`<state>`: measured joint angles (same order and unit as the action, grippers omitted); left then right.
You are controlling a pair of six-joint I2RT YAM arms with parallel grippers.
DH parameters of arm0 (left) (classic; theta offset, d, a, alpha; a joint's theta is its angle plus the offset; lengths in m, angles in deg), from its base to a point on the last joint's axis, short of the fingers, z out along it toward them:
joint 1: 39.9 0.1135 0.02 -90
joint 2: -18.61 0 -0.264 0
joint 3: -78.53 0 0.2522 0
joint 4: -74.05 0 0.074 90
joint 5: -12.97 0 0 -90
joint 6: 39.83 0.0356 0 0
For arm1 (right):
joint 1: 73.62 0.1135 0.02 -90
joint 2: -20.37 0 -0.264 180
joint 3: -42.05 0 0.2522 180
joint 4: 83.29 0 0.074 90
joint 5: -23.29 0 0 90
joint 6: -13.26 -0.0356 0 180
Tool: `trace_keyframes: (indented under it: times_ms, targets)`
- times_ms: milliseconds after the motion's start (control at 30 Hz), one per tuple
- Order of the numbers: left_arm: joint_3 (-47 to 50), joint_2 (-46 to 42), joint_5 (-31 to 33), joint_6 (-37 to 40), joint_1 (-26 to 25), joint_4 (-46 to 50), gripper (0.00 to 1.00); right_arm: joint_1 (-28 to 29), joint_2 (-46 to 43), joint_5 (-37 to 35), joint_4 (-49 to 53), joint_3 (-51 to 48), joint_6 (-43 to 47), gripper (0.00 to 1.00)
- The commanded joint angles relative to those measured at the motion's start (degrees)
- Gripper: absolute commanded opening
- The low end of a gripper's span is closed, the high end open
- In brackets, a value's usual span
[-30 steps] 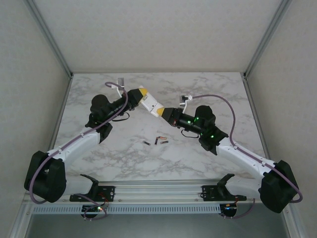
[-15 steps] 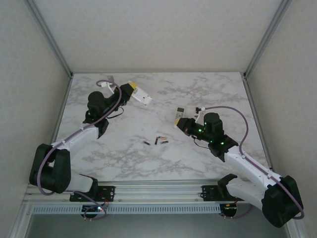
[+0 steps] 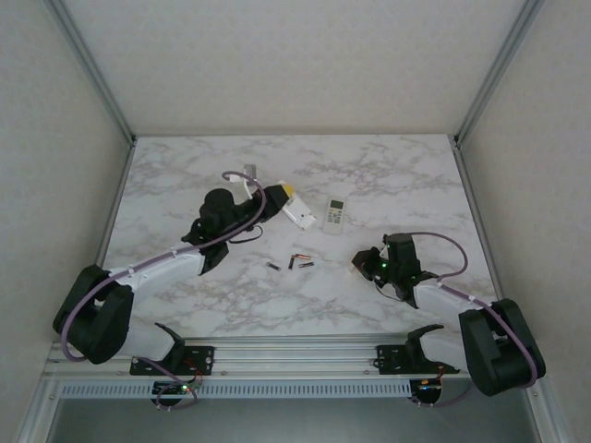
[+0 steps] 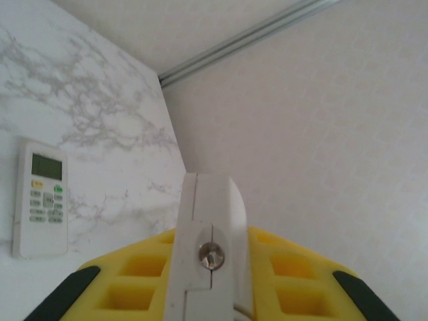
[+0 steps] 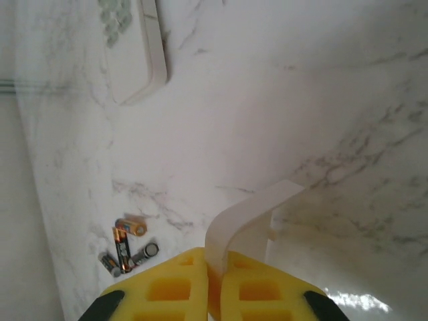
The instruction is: Load the batteries into the remote control
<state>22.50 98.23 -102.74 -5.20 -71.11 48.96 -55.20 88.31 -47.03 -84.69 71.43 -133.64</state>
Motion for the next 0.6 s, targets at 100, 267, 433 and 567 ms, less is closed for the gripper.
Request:
trace_keyframes:
  times_ms: [100, 267, 433, 567]
  targets:
    - [0.88, 2.35, 2.33, 0.95, -1.4, -2.72, 0.0, -1.17, -5.49, -7.61, 7.1, -5.15, -3.0, 0.2]
    - [0.06, 2.74, 3.48, 1.51, -1.41, -1.34, 0.0, -1.28, -21.96, -16.52, 26.56, -5.38, -5.97, 0.47]
    - [-2.47, 2.12, 11.02, 5.33, -1.19, 8.77, 0.0, -1.35, -37.78, -21.59, 42.37, -1.96, -7.43, 0.76]
    - [-4.67, 3.58, 18.54, 4.98, 1.21, 15.33, 0.0, -1.36, -44.78, -20.62, 42.27, 3.19, -1.81, 0.8]
